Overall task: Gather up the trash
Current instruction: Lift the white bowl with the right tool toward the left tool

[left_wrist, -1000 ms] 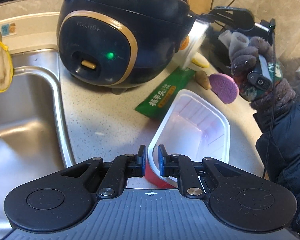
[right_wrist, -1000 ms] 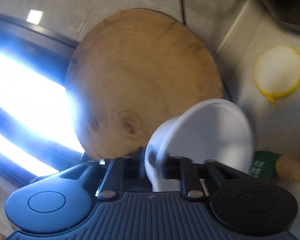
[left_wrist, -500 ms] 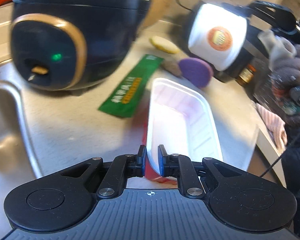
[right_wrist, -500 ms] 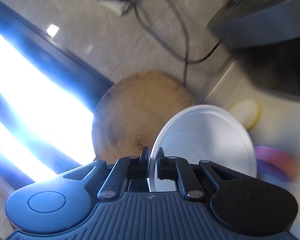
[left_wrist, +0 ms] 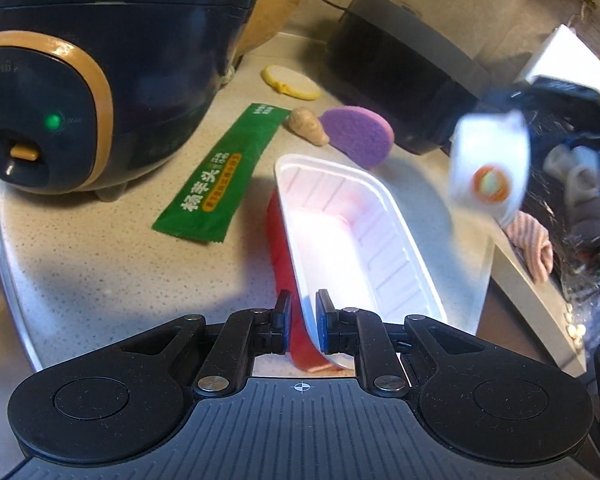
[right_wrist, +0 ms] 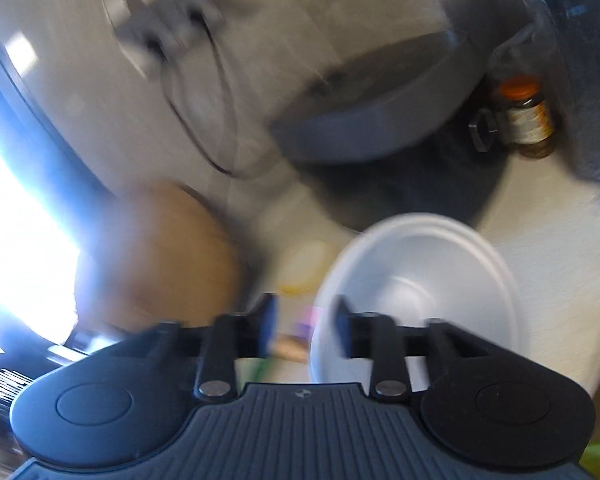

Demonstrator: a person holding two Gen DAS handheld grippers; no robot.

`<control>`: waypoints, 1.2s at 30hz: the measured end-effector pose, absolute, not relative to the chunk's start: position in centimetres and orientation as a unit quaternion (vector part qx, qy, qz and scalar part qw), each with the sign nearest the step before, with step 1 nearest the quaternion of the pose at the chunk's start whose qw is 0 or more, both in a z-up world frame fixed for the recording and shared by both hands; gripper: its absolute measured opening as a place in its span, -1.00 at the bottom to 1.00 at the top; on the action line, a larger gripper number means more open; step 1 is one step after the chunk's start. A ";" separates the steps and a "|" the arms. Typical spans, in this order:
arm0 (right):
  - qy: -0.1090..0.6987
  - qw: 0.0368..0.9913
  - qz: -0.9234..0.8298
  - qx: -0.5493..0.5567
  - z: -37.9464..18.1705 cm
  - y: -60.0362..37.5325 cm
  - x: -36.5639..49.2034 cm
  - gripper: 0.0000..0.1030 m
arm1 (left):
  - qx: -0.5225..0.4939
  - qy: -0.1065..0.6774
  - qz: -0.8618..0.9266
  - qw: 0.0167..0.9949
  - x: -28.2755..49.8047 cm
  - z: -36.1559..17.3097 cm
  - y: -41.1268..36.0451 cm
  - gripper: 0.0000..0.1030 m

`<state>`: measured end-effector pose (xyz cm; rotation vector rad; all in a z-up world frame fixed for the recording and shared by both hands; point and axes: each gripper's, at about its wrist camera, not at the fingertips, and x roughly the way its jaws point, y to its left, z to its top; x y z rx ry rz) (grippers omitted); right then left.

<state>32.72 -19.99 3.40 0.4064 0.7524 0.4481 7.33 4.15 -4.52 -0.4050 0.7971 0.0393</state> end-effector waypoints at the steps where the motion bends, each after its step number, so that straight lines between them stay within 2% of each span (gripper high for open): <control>1: 0.373 0.892 0.198 0.163 2.8 -18.7 33.0 -0.02 | -0.194 0.384 0.021 0.903 7.3 -4.5 4.2 -0.70; 7: 0.396 0.882 0.212 0.139 0.7 -17.6 31.8 0.03 | -0.180 0.386 0.025 0.904 7.7 -4.3 4.0 -0.69; 11: 0.395 0.883 0.217 0.132 1.3 -18.9 31.1 0.15 | -0.175 0.389 0.028 0.904 8.0 -4.5 3.8 -0.69; 14: 0.386 0.887 0.221 0.126 2.2 -19.5 30.4 0.36 | -0.170 0.391 0.033 0.904 8.1 -4.5 3.5 -0.68; 16: 0.377 0.895 0.212 0.112 2.6 -19.9 30.0 0.39 | -0.167 0.393 0.035 0.903 8.3 -4.6 3.3 -0.68; 18: 0.370 0.906 0.187 0.082 2.8 -20.4 29.7 0.50 | -0.165 0.395 0.035 0.903 8.4 -4.7 3.2 -0.68; 22: 0.369 0.924 0.096 -0.011 2.0 -21.0 29.7 0.57 | -0.151 0.394 0.043 0.906 9.1 -4.6 2.8 -0.68; 24: 0.370 0.926 0.064 -0.047 1.3 -21.3 29.6 0.72 | -0.142 0.399 0.052 0.904 9.7 -4.8 2.7 -0.68; 28: 0.354 0.929 0.035 -0.099 0.1 -21.4 28.7 0.80 | -0.135 0.407 0.065 0.901 10.7 -5.6 2.8 -0.65; 30: 0.349 0.931 0.051 -0.090 -0.2 -21.5 28.6 0.80 | -0.135 0.413 0.066 0.898 11.0 -5.9 2.8 -0.65; 36: 0.374 0.916 0.140 0.035 -1.0 -22.1 30.7 0.80 | -0.128 0.420 0.057 0.897 10.3 -5.9 2.7 -0.67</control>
